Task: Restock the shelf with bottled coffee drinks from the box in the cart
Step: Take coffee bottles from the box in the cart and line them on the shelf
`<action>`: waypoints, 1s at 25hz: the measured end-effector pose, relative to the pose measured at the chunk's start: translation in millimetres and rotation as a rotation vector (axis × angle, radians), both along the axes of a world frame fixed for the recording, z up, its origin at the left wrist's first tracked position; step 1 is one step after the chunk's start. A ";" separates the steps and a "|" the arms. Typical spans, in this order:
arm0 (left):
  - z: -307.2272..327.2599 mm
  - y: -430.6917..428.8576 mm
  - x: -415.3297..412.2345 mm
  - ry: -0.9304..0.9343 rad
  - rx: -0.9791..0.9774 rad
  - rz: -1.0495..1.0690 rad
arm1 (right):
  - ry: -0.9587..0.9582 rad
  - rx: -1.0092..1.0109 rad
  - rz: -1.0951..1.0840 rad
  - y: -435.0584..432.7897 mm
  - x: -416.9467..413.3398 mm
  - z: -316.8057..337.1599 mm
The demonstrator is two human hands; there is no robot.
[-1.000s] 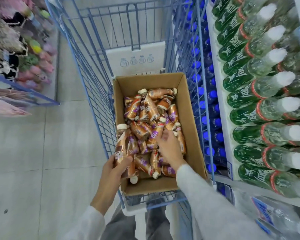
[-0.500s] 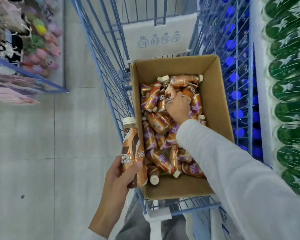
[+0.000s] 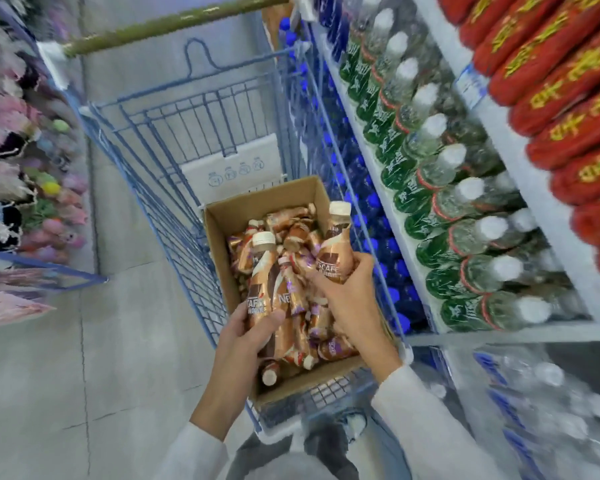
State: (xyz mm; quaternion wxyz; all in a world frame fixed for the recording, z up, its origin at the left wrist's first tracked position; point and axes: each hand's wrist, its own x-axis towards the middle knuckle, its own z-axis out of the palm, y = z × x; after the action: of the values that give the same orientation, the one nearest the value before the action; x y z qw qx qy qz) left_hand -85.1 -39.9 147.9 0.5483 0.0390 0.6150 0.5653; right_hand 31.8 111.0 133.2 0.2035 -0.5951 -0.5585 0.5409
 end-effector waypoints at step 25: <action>297.1 171.1 433.3 0.090 0.721 -1.071 | 0.006 0.747 -0.980 -94.5 465.3 328.4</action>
State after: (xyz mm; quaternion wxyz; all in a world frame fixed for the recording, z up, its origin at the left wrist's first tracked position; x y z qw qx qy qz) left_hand 348.2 131.2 445.0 0.6806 0.5459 0.3043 0.3823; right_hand 497.2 16.5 461.5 0.6244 -0.6697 -0.3713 0.1541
